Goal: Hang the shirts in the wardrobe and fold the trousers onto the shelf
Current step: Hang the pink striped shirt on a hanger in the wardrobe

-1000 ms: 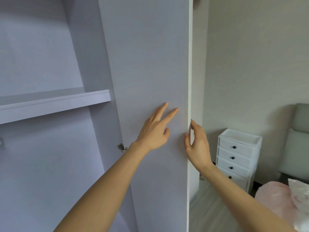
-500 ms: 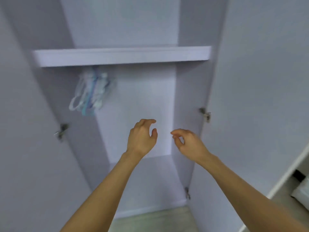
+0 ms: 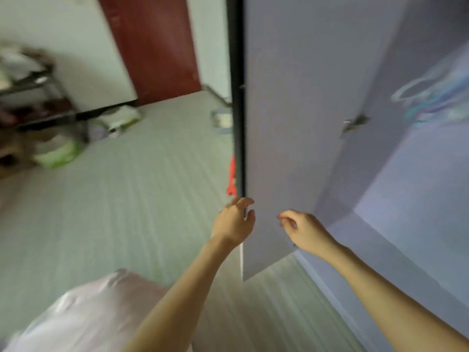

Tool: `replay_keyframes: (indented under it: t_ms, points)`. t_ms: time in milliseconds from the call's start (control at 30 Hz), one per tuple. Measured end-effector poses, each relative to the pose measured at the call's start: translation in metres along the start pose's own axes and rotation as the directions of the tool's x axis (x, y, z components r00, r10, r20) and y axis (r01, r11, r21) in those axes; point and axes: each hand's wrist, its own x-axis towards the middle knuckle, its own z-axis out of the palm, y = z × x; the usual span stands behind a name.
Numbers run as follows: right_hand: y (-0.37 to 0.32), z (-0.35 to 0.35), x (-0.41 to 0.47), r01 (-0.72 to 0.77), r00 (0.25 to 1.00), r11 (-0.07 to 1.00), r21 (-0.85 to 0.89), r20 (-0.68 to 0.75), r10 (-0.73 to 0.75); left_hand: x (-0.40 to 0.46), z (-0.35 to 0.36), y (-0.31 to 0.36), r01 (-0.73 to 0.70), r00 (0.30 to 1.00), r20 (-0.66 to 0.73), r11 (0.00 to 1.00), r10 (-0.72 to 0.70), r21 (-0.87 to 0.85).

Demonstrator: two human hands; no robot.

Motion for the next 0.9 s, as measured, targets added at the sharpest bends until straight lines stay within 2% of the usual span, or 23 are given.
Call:
replay_keyframes:
  t_ms: [100,200,267,367,433,467,500,567,600,700,800,900]
  points:
    - [-0.038,0.051,0.013,0.173,0.961,0.985,-0.009,0.219,-0.167,-0.044,-0.027,-0.056,0.223,0.965,-0.143,0.975,-0.221,-0.001]
    - [-0.086,0.105,0.018,0.306,0.878,0.952,0.028,0.377,-0.294,-0.097,-0.061,-0.105,0.417,0.874,-0.267,0.909,-0.405,-0.013]
    - [-0.132,0.151,0.015,0.419,0.782,0.907,0.048,0.489,-0.387,-0.145,-0.091,-0.142,0.552,0.762,-0.376,0.832,-0.527,-0.047]
    - [-0.193,0.211,-0.003,0.535,0.651,0.842,0.075,0.599,-0.467,-0.213,-0.121,-0.186,0.677,0.600,-0.492,0.728,-0.631,-0.108]
    - [-0.217,0.236,-0.011,0.567,0.609,0.819,0.088,0.625,-0.488,-0.241,-0.130,-0.203,0.718,0.526,-0.519,0.679,-0.674,-0.154]
    - [-0.252,0.277,-0.028,0.630,0.529,0.769,0.107,0.666,-0.526,-0.282,-0.143,-0.229,0.757,0.423,-0.550,0.615,-0.720,-0.223]
    - [-0.267,0.296,-0.037,0.646,0.497,0.755,0.114,0.688,-0.529,-0.301,-0.146,-0.241,0.769,0.370,-0.567,0.585,-0.736,-0.257]
    - [-0.296,0.337,-0.055,0.685,0.420,0.715,0.139,0.726,-0.545,-0.341,-0.151,-0.272,0.795,0.275,-0.577,0.519,-0.769,-0.313]
    - [-0.309,0.363,-0.067,0.718,0.365,0.680,0.148,0.752,-0.549,-0.365,-0.149,-0.288,0.808,0.213,-0.559,0.466,-0.801,-0.360]
    - [-0.331,0.423,-0.096,0.774,0.258,0.615,0.151,0.812,-0.524,-0.420,-0.133,-0.328,0.824,0.060,-0.492,0.321,-0.869,-0.466]
    - [-0.343,0.487,-0.126,0.826,0.155,0.539,0.168,0.850,-0.503,-0.469,-0.113,-0.370,0.837,-0.038,-0.390,0.183,-0.920,-0.515]
    - [-0.350,0.538,-0.146,0.864,0.080,0.475,0.170,0.883,-0.462,-0.508,-0.111,-0.415,0.851,-0.149,-0.413,0.096,-0.898,-0.516]
